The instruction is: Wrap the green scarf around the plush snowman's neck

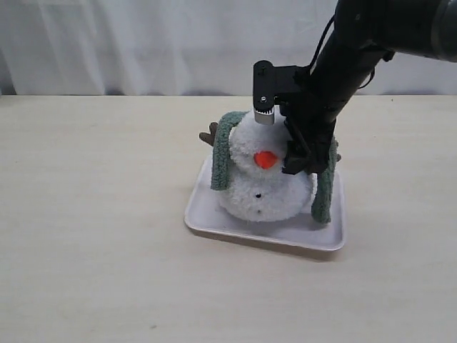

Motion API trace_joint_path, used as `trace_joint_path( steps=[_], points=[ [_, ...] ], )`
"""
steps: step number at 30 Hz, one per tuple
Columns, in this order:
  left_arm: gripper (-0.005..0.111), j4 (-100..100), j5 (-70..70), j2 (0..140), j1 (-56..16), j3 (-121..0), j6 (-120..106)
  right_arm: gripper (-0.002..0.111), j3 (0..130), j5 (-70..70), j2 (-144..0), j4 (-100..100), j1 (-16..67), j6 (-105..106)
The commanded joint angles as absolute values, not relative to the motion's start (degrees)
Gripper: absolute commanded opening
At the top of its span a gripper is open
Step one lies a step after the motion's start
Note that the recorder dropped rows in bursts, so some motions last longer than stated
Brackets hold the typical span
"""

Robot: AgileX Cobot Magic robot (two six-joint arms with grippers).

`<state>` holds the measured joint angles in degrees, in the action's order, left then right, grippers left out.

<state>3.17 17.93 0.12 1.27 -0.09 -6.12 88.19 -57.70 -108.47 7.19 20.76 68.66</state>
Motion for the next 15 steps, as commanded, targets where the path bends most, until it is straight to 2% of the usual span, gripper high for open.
trace_joint_path(
  steps=[1,15],
  points=[
    [0.000,3.0,17.5,0.0,1.4,0.0,-5.7,0.071,88.2,-59.4,-105.8,6.4,20.8,66.7],
    [0.000,3.0,17.5,0.0,1.4,0.0,-5.7,0.071,88.2,-61.8,-106.2,6.5,20.8,61.7]
  ],
)
